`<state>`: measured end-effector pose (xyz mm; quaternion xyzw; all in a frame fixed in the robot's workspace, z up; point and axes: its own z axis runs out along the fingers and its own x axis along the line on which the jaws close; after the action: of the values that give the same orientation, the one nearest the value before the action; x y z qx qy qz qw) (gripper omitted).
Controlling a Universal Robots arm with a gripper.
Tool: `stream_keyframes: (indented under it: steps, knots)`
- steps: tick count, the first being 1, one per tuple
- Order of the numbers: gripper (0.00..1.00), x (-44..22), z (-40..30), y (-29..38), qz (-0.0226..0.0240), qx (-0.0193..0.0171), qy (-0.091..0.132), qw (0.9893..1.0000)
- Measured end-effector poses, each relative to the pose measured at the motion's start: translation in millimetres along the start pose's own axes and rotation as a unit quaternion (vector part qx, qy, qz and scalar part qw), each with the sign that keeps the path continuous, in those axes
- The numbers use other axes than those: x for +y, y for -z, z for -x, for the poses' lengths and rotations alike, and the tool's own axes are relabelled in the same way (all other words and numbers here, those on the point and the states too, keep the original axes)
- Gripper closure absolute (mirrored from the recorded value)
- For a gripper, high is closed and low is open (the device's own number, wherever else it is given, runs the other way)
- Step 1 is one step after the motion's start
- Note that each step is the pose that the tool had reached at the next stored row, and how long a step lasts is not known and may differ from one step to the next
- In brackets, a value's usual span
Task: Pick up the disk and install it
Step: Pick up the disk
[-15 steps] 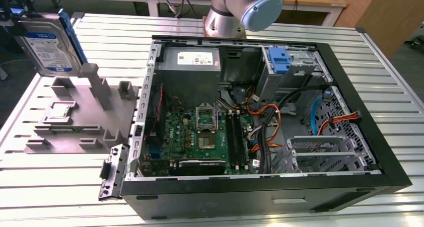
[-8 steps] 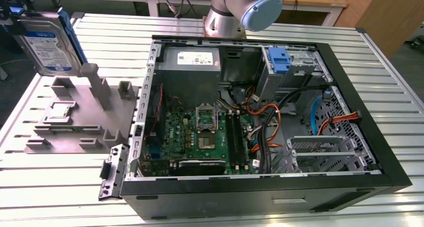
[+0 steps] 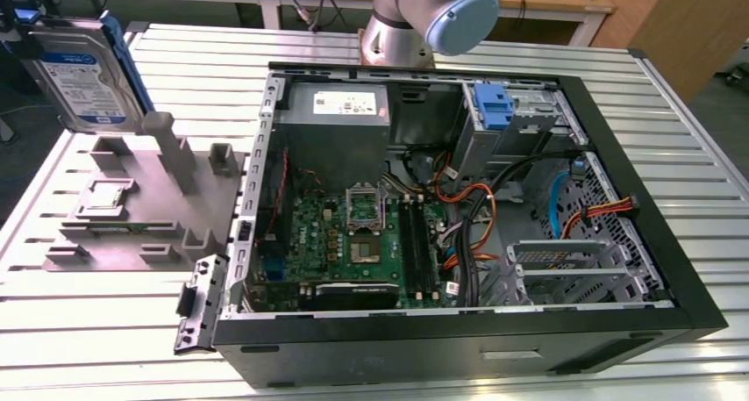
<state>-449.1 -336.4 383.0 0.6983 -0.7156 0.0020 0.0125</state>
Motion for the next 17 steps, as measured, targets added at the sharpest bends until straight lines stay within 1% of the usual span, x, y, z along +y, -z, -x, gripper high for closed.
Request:
stream_keyframes:
  steps: [4, 11, 13, 15, 16, 17]
  knots:
    - [0.64, 0.0, 0.1, 0.7, -0.0001, 0.0008, 0.0, 1.0]
    - [0.64, 0.0, 0.1, 0.8, 0.0, 0.0009, 0.0, 1.0]
    - [0.64, 0.1, 0.1, 1.8, 0.0001, 0.0008, 0.0, 1.0]
    - [0.64, 0.1, 0.0, 3.6, 0.0001, -0.0019, 0.0, 1.0]
    - [0.64, 0.1, 0.0, 4.4, 0.0001, -0.004, 0.0, 1.0]
    - [0.64, 0.1, 0.0, 5.3, 0.0002, -0.0071, 0.0, 1.0]
